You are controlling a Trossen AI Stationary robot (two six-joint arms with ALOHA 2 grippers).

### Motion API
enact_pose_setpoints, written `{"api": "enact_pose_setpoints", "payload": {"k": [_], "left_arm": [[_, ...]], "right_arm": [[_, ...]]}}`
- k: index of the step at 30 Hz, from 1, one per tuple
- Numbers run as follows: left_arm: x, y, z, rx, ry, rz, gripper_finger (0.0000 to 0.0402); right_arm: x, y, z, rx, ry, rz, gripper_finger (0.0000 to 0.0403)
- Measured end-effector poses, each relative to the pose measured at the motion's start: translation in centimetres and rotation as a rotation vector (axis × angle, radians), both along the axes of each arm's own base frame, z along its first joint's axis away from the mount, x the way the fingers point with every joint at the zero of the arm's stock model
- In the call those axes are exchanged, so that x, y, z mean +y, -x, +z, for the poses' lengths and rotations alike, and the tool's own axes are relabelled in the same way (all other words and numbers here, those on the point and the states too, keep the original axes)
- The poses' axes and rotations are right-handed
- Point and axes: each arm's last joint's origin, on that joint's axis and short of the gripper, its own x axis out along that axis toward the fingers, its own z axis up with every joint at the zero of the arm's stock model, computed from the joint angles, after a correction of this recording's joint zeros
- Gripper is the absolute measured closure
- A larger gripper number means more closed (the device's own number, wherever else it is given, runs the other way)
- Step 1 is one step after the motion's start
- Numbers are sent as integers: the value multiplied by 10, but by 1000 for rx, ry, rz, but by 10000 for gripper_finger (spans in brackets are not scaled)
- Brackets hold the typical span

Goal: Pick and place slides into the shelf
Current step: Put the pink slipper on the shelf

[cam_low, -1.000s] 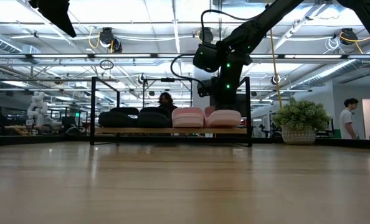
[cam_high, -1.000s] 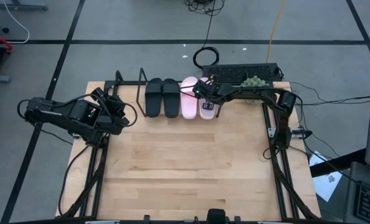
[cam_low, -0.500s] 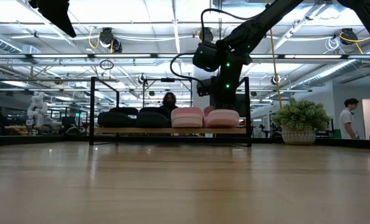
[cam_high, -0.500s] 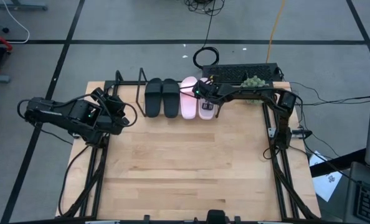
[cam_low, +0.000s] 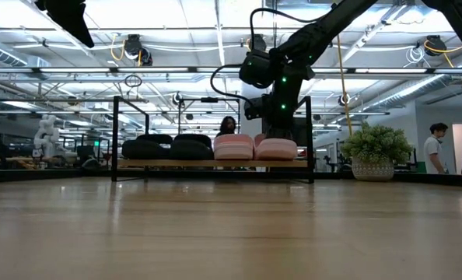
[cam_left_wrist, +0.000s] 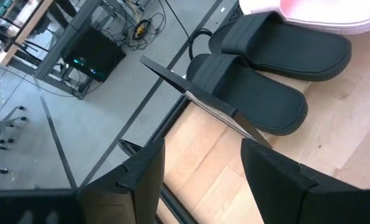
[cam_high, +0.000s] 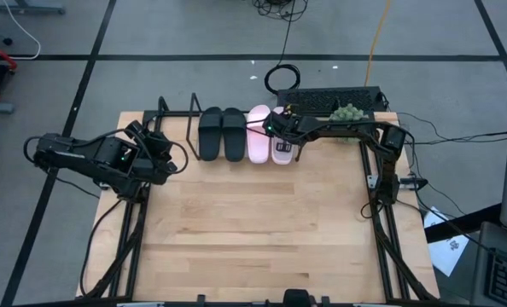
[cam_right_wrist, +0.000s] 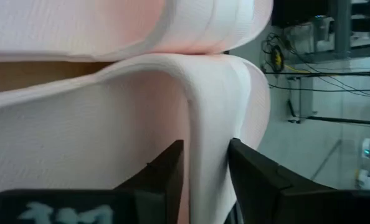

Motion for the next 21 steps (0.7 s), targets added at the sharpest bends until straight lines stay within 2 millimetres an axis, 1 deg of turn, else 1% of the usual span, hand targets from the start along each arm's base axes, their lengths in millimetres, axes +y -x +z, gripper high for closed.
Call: {"api": "enact_pose_setpoints", "payload": {"k": [3, 8, 21], "left_arm": [[0, 0, 0, 0, 1, 0, 188], [0, 0, 0, 0, 2, -1, 188], [0, 0, 0, -4, 5, 3, 188]], "right_arm": [[0, 0, 0, 5, 12, -5, 277], [7, -2, 2, 12, 15, 14, 267], [17, -4, 0, 36, 3, 38, 265]]}}
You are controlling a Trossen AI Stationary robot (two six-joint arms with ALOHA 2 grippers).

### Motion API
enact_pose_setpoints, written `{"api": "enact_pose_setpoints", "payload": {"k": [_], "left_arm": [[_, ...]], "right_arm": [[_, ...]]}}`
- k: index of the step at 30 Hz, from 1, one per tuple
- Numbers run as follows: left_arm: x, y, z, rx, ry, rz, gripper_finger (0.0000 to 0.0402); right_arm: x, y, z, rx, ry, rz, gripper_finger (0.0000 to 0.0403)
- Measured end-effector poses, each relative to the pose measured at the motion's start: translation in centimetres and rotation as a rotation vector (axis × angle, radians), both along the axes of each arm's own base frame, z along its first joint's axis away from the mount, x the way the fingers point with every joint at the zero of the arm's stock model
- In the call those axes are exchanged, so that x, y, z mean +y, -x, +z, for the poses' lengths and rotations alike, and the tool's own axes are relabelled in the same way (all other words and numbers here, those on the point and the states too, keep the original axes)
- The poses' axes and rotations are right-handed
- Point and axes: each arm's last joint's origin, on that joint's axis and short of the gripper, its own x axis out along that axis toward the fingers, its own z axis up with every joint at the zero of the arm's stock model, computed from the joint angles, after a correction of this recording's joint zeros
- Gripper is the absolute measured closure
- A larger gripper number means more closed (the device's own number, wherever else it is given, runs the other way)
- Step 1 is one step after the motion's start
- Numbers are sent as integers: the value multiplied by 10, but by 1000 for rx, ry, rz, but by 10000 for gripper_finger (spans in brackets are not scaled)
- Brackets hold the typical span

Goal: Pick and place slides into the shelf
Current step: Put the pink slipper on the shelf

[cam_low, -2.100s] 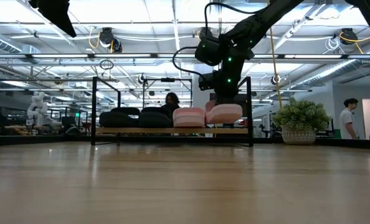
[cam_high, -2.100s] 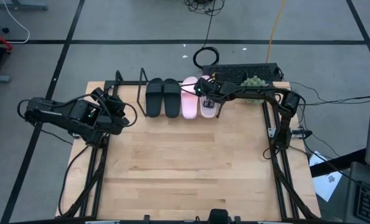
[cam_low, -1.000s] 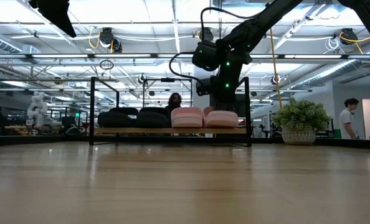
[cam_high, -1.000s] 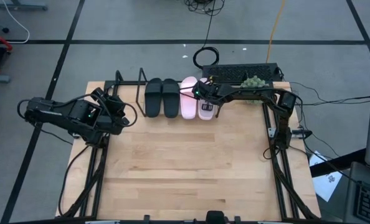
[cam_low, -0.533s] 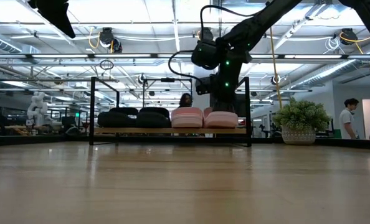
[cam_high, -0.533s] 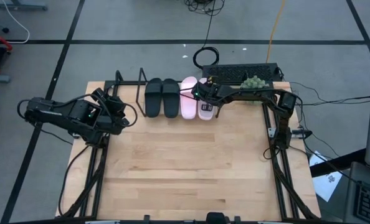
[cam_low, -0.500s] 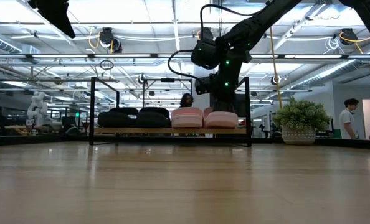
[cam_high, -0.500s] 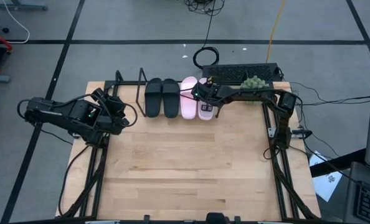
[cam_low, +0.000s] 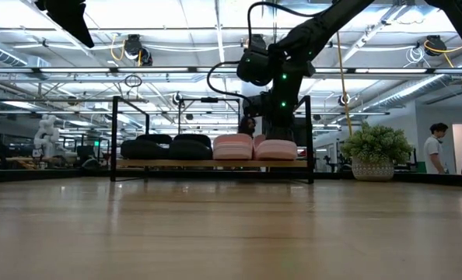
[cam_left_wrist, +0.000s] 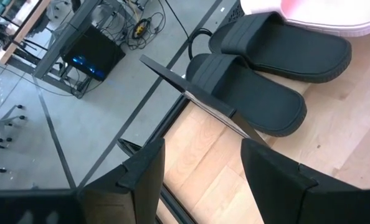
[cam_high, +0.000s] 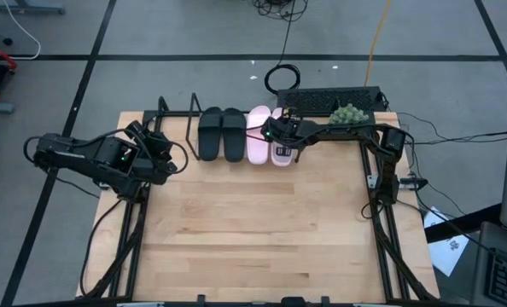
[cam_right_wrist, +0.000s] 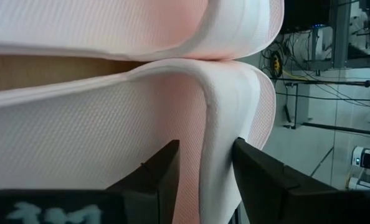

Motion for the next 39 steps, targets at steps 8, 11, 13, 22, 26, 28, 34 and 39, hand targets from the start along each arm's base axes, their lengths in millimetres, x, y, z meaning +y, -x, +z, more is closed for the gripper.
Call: {"api": "enact_pose_setpoints", "payload": {"k": [8, 11, 13, 22, 26, 28, 34, 39], "left_arm": [[0, 0, 0, -3, 1, 3, 188], [0, 0, 0, -8, 3, 7, 188], [0, 0, 0, -10, 4, 8, 188], [0, 0, 0, -11, 4, 9, 188], [0, 0, 0, -11, 4, 9, 188], [0, 0, 0, -10, 3, 9, 188], [0, 0, 0, -11, 3, 9, 188], [0, 0, 0, -11, 2, 9, 188]], "right_arm": [[2, 0, 0, 7, -4, 4, 265], [2, 0, 0, 8, -3, 4, 265], [2, 0, 0, 9, -3, 4, 265], [1, 0, 0, 31, 25, 10, 265], [0, 0, 0, 30, 25, 9, 265], [0, 0, 0, 30, 26, 9, 265], [-4, 2, 0, 29, 26, -5, 242], [-7, 4, 1, 37, 48, -23, 211]]}}
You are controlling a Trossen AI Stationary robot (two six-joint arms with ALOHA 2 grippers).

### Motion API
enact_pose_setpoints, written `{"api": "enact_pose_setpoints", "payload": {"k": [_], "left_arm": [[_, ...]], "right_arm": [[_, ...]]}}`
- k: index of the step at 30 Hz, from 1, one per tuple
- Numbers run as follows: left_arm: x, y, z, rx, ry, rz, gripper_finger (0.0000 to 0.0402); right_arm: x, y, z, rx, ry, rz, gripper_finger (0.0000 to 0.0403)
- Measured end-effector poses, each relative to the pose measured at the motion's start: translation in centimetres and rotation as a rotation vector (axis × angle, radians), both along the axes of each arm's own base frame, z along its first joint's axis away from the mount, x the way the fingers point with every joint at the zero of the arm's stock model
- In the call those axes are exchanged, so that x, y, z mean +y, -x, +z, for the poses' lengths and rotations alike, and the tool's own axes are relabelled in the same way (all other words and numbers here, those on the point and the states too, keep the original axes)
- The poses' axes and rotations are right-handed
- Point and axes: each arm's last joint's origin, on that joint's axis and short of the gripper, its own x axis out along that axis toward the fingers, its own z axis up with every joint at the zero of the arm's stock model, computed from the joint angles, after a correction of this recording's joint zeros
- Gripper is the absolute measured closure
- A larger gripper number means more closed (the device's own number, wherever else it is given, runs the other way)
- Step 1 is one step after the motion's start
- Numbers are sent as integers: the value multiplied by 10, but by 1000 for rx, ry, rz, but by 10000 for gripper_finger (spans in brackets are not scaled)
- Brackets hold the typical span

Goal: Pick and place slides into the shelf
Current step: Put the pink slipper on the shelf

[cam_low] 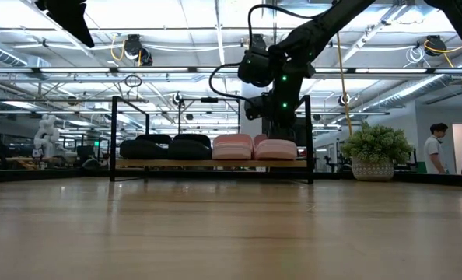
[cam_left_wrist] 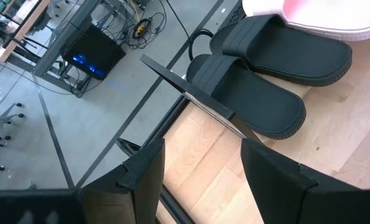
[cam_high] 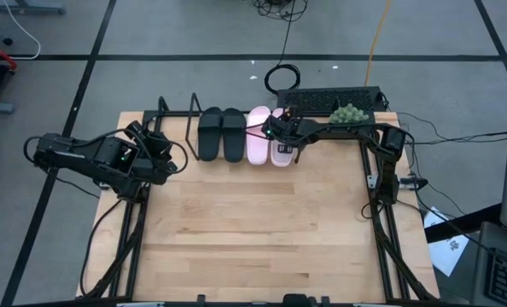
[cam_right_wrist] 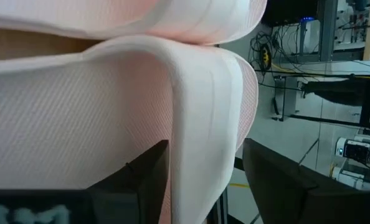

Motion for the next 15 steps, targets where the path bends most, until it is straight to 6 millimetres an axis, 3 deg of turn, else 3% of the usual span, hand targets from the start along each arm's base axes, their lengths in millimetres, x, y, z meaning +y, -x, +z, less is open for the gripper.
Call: {"api": "enact_pose_setpoints", "payload": {"k": [8, 15], "left_arm": [[0, 0, 0, -1, -1, 1, 188], [0, 0, 0, -9, 1, 3, 188]], "right_arm": [[7, -3, 3, 17, 29, 33, 193], [14, -1, 24, -45, 49, 46, 193]]}}
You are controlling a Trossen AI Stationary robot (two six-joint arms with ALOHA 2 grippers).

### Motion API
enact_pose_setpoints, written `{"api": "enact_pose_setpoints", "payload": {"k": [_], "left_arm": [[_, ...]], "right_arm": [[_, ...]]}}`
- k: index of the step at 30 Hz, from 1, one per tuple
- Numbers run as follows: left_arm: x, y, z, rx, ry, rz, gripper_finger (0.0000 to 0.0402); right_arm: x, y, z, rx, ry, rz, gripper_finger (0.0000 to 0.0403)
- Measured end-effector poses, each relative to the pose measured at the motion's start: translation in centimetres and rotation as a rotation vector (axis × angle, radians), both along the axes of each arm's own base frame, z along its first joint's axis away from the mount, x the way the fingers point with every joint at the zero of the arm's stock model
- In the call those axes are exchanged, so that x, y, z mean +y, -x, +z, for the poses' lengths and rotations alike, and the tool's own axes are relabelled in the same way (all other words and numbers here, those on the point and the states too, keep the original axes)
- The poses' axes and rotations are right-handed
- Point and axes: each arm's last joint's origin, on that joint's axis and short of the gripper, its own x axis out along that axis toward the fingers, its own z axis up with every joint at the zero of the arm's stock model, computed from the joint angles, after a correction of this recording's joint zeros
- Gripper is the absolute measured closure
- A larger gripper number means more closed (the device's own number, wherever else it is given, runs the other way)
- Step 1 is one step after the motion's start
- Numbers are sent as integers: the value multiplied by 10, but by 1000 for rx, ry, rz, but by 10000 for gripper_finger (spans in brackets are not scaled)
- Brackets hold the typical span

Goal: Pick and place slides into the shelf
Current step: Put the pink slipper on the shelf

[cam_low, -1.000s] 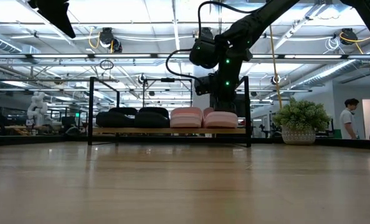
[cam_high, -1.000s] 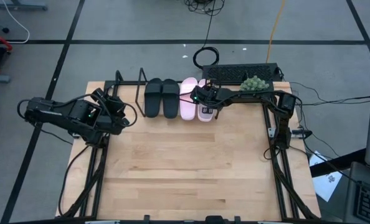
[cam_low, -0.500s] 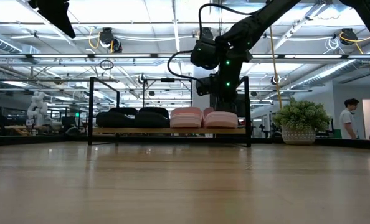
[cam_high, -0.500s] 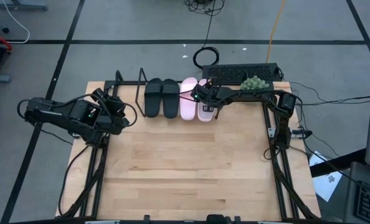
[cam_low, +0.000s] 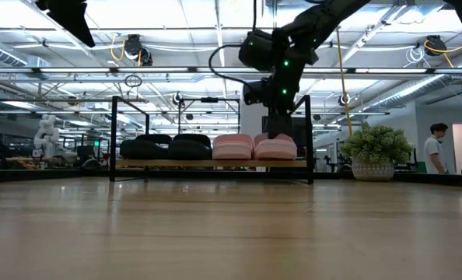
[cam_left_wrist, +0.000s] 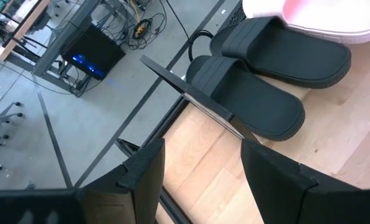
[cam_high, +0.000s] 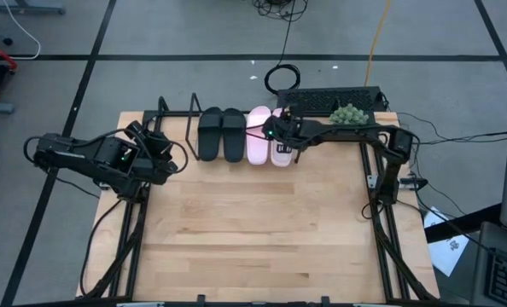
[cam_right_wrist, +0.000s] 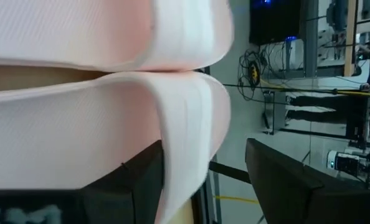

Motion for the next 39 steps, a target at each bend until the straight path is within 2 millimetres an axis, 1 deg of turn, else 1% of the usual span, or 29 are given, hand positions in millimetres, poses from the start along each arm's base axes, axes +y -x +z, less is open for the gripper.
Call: {"api": "enact_pose_setpoints", "payload": {"k": [5, 11, 13, 15, 17, 21, 27, 31, 33, 35, 39], "left_arm": [[0, -2, 0, -19, 3, 0, 188], [0, -2, 0, -21, 4, 0, 188], [0, -2, 1, -27, 5, 0, 188], [-1, -3, 1, -33, 6, -4, 188], [-1, -4, 1, -45, 7, -8, 188], [-1, -5, 1, -42, 5, -13, 188], [-1, -5, 2, -31, -8, -22, 188], [-1, -5, 2, -31, -8, -23, 188], [-1, -5, 2, -32, -11, -22, 188], [-1, -5, 2, -33, -19, -19, 188], [-1, -5, 2, -30, -26, -22, 188]], "right_arm": [[12, 2, 18, -38, 16, 29, 193], [44, -1, 40, -95, 59, 107, 193], [51, -1, 44, -86, 87, 120, 193], [49, 0, 43, -67, 94, 118, 193], [41, 2, 42, -48, 92, 103, 193], [32, 6, 41, -76, 72, 52, 193], [34, 6, 39, -119, -26, 79, 193], [35, 6, 38, -125, -44, 76, 193], [36, 7, 36, -133, -92, 81, 193], [36, 7, 31, -121, -126, 70, 193], [33, 5, 20, -82, -138, 64, 193]]}}
